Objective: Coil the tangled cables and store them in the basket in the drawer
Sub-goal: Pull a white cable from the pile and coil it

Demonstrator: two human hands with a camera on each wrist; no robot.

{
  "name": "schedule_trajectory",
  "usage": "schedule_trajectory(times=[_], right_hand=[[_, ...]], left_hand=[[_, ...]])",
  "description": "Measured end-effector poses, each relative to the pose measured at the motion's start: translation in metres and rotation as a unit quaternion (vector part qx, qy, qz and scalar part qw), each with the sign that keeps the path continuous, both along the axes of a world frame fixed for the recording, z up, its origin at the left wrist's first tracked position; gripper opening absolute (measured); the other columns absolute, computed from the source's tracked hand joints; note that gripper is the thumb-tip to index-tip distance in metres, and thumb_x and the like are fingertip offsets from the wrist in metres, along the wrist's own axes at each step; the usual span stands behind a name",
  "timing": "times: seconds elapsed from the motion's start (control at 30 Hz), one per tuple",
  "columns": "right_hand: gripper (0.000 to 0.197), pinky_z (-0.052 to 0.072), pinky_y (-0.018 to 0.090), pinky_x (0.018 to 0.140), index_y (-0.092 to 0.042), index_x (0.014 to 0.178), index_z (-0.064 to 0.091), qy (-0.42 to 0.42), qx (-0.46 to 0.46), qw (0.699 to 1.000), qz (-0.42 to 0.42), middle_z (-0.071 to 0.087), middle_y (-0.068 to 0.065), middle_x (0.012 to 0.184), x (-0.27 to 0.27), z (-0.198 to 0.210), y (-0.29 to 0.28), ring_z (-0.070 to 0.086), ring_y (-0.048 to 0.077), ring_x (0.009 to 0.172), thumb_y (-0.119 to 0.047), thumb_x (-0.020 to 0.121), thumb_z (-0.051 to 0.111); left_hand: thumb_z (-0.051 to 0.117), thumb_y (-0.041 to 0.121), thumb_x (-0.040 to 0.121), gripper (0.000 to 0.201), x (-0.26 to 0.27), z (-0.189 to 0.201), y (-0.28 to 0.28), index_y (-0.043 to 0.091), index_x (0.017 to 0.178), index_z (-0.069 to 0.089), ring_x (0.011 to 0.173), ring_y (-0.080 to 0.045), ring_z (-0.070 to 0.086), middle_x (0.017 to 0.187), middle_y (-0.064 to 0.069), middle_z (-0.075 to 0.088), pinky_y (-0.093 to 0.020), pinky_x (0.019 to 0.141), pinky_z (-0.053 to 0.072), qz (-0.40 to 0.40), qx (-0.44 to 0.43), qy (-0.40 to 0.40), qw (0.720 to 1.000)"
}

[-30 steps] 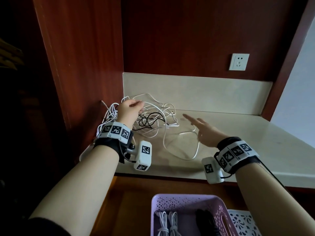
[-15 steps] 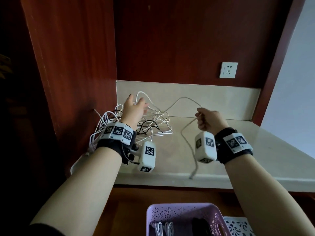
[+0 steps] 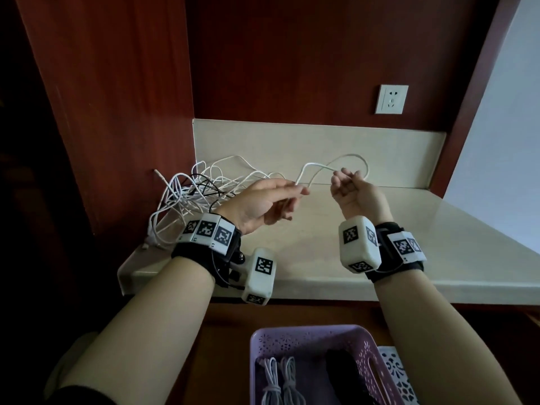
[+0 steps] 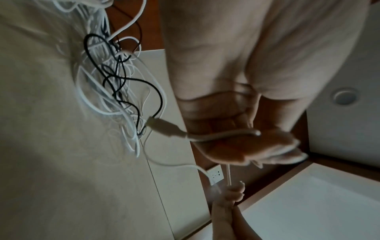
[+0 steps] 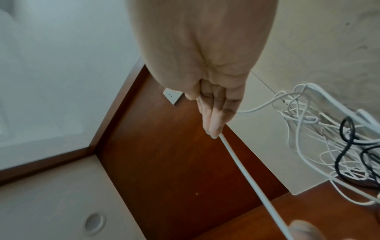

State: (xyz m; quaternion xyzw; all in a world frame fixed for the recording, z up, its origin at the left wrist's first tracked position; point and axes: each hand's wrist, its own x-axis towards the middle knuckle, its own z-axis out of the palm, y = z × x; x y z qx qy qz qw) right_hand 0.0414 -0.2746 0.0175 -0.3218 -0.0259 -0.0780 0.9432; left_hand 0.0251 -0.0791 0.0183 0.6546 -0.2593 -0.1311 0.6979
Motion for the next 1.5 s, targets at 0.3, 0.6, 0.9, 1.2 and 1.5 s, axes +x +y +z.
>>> schedule_trajectory(times=[0.3, 0.6, 0.9, 1.2, 1.5], right_hand=[[0.026, 0.032, 0.023, 0.050, -0.008, 0.054, 0.050, 0.152, -0.690, 0.652, -0.275, 0.044, 0.005, 0.051, -0.020, -0.037, -0.004, 0.039, 0.022, 0.048, -0.013, 0.080, 0.054], [0.034, 0.049, 0.019, 0.082, -0.018, 0.117, 0.057, -0.139, -0.746, 0.651, 0.007, 0.066, -0.005, 0.097, -0.028, -0.046, 0.035, 0.066, 0.014, 0.084, -0.002, 0.087, 0.056], [0.028, 0.037, 0.010, 0.060, -0.021, 0.122, 0.064, -0.131, -0.749, 0.637, -0.129, 0.046, -0.023, 0.047, -0.022, -0.054, 0.036, 0.047, -0.006, 0.050, -0.022, 0.098, 0.049], [0.044, 0.037, 0.012, 0.057, -0.044, 0.134, 0.042, -0.188, -0.805, 0.561, 0.048, 0.051, -0.009, 0.052, -0.032, -0.049, 0.052, 0.046, 0.001, 0.046, -0.024, 0.096, 0.051], [0.029, 0.038, 0.005, 0.072, -0.033, 0.119, 0.062, -0.204, -0.822, 0.505, 0.167, 0.066, -0.005, 0.072, -0.048, -0.034, 0.053, 0.059, 0.003, 0.082, -0.020, 0.095, 0.054]], left_hand=[[0.046, 0.031, 0.099, 0.034, 0.001, -0.028, -0.004, 0.010, 0.077, 0.061, 0.042, -0.012, 0.042, 0.043, 0.004, 0.049, -0.030, 0.046, 0.020, 0.138, -0.021, -0.050, 0.989], [0.040, 0.030, 0.100, 0.051, -0.011, -0.038, -0.004, 0.011, 0.059, 0.064, 0.025, 0.000, 0.026, 0.035, 0.007, 0.039, -0.014, 0.034, 0.013, 0.050, -0.216, 0.070, 0.973], [0.030, 0.018, 0.104, 0.031, -0.005, -0.033, 0.007, -0.001, 0.110, 0.054, 0.034, -0.001, 0.024, 0.054, 0.009, 0.042, -0.016, 0.038, 0.019, 0.067, -0.250, 0.008, 0.966], [0.027, 0.023, 0.105, 0.043, 0.010, -0.038, 0.037, 0.004, 0.103, 0.066, 0.037, -0.004, 0.022, 0.048, 0.005, 0.049, -0.015, 0.044, 0.025, 0.264, -0.273, -0.065, 0.923], [0.036, 0.025, 0.104, 0.030, 0.001, -0.034, 0.043, 0.020, 0.105, 0.066, 0.093, 0.004, 0.055, 0.120, 0.009, 0.065, -0.023, 0.088, 0.044, 0.370, -0.103, -0.160, 0.909]])
